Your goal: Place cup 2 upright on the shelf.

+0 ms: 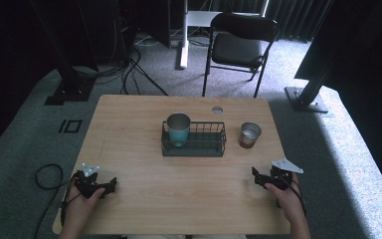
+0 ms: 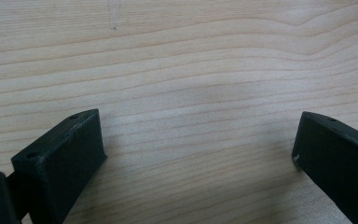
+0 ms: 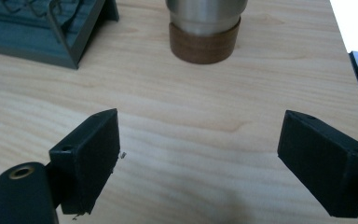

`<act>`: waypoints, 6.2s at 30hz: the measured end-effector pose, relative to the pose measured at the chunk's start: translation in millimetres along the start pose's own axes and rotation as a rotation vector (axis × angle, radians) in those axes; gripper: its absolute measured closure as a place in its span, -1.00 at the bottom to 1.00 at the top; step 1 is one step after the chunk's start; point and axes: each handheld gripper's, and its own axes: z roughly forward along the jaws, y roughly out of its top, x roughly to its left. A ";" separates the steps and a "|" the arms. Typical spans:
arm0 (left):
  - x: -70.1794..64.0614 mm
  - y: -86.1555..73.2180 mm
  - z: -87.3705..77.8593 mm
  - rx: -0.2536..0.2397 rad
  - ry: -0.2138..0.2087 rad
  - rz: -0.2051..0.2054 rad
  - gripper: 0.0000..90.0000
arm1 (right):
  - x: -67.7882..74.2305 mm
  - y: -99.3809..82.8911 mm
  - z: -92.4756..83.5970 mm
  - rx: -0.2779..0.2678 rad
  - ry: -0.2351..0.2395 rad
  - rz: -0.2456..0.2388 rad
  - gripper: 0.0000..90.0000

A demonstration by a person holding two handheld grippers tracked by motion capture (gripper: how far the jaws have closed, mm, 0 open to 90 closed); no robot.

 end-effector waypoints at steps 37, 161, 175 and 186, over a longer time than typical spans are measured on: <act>-0.1 0.0 0.0 0.000 -0.001 -0.002 -0.94 | -12.5 43.4 46.8 -0.077 0.025 0.014 -0.71; -0.1 0.0 0.0 0.000 -0.001 -0.002 -0.94 | 6.1 144.6 35.6 -0.175 0.114 -0.072 -0.72; -0.1 0.1 0.0 0.000 -0.001 -0.002 -0.94 | 31.0 171.0 23.6 -0.195 0.180 -0.118 -0.72; -0.1 0.1 0.0 0.000 -0.001 -0.002 -0.94 | 57.2 185.9 25.9 -0.203 0.235 -0.151 -0.72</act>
